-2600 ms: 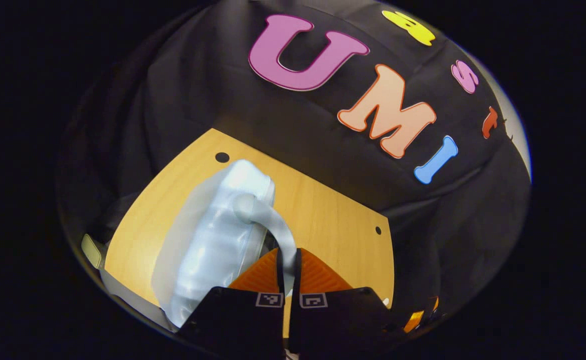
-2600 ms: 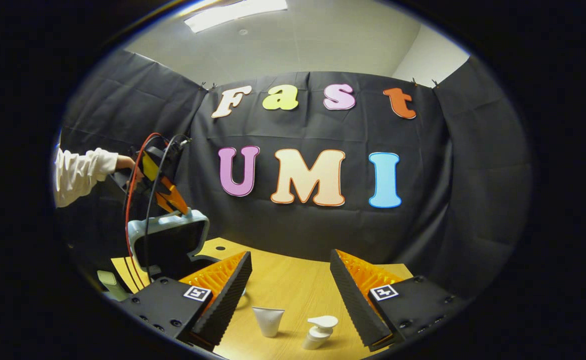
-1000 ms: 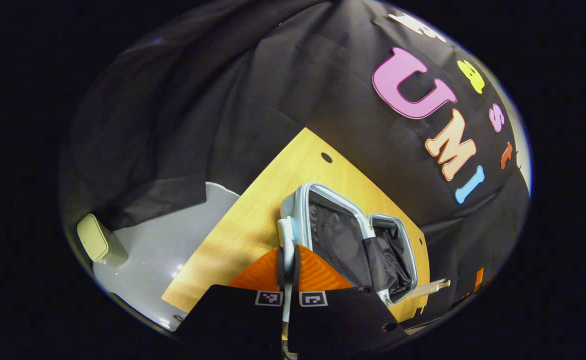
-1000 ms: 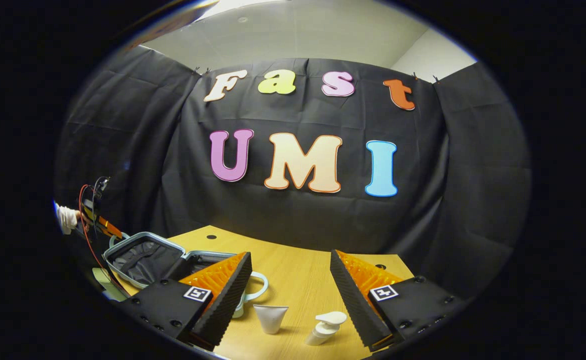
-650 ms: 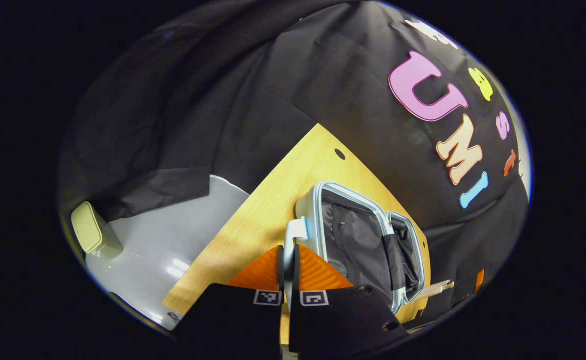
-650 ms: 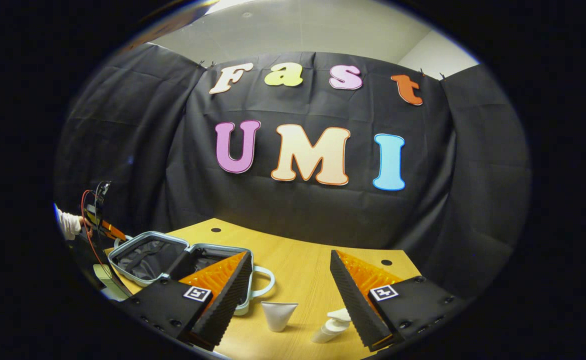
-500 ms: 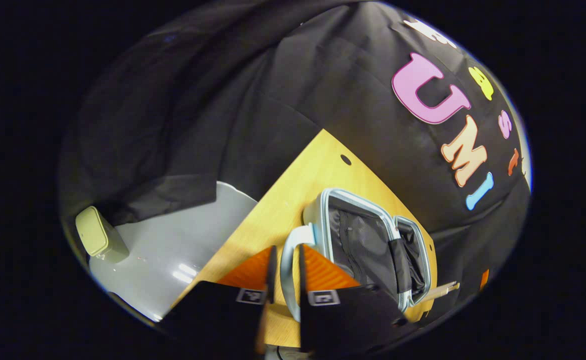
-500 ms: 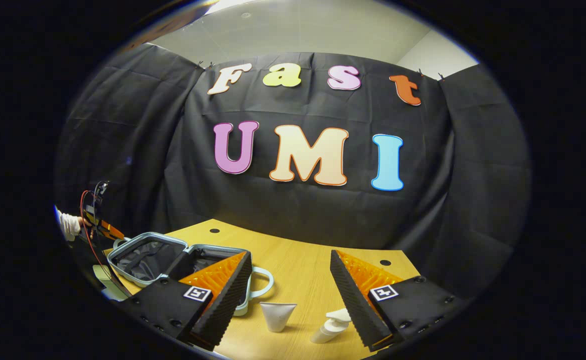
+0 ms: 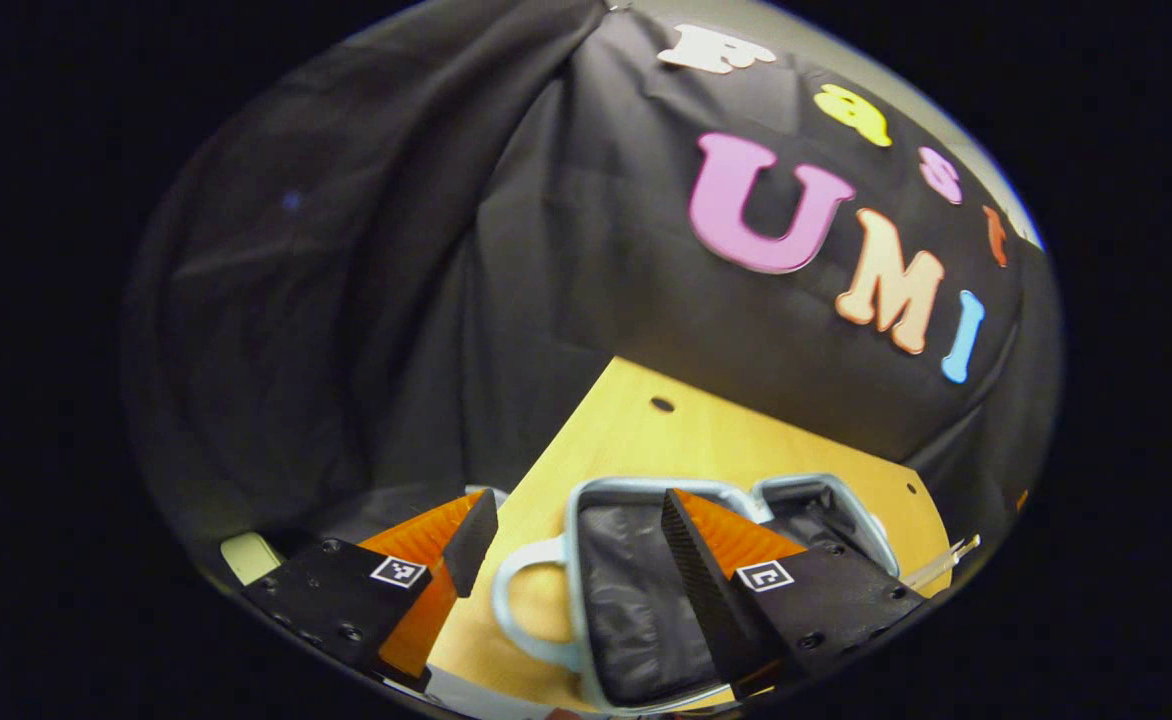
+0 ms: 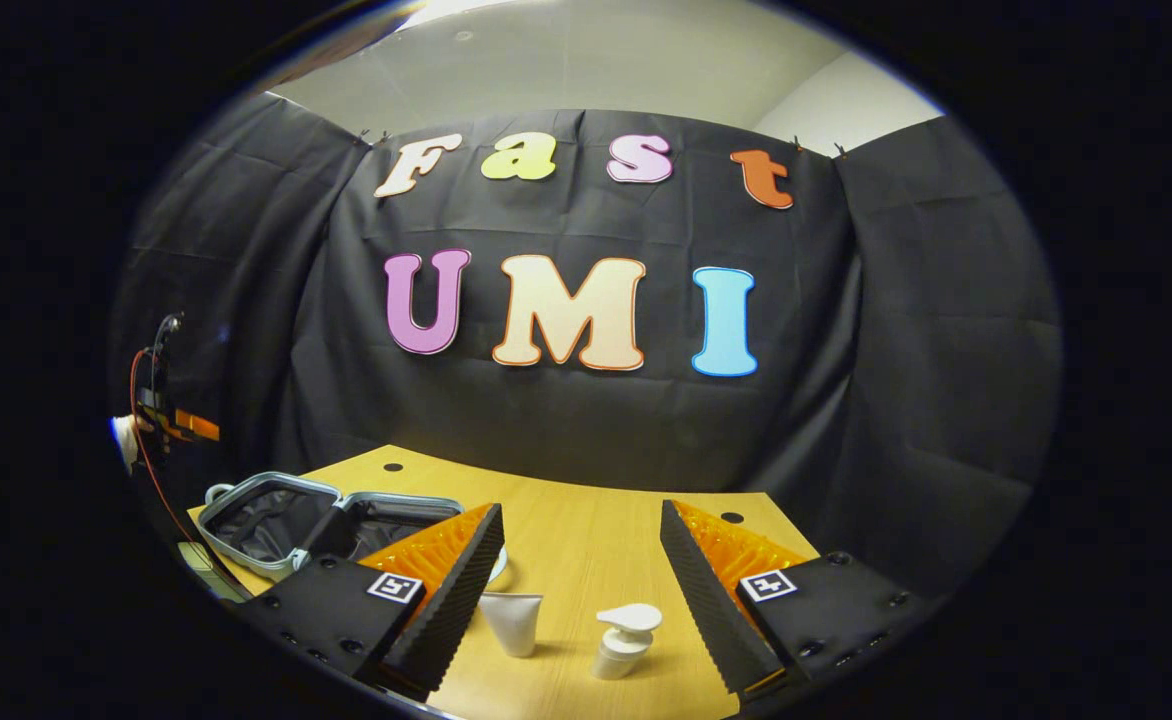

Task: First open the suitcase, pack the skin care products into it, and then close the suitcase.

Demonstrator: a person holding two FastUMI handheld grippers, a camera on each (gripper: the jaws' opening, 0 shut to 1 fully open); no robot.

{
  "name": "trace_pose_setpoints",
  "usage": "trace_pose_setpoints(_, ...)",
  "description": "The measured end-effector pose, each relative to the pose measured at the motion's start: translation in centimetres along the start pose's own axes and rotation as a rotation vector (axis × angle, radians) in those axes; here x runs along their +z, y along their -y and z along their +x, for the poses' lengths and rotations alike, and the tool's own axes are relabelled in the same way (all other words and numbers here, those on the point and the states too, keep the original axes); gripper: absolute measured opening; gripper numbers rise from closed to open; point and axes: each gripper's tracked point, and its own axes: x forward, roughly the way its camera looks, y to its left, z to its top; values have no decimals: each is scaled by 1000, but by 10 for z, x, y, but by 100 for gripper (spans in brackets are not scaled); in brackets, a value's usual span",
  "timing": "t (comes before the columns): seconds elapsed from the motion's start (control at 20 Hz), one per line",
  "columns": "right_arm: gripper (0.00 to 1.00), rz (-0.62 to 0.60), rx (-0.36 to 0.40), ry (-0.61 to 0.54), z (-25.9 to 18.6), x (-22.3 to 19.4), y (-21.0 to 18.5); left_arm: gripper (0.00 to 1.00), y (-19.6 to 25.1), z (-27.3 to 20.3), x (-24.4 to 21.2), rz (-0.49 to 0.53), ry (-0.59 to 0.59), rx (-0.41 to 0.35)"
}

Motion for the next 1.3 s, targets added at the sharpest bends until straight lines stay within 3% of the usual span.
trace_pose_setpoints(0.25,99,28,-27,-13,-3,-19,18,95,169,-36,40,98,164,-224)
trace_pose_setpoints(0.45,99,35,-40,-25,-3,-39,30,95,311,-48,8,120,177,-444)
trace_pose_setpoints(0.65,99,25,-40,-44,-4,-63,36,96,415,-60,-49,105,128,-633)
trace_pose_setpoints(0.75,99,28,-35,-54,-6,-75,37,94,446,-62,-77,92,89,-693)
trace_pose_setpoints(0.95,99,47,-37,-76,-5,-97,40,96,479,-60,-131,101,15,-744)
trace_pose_setpoints(1.3,99,60,-59,-112,-5,-130,49,96,518,-36,-233,159,-142,-779)
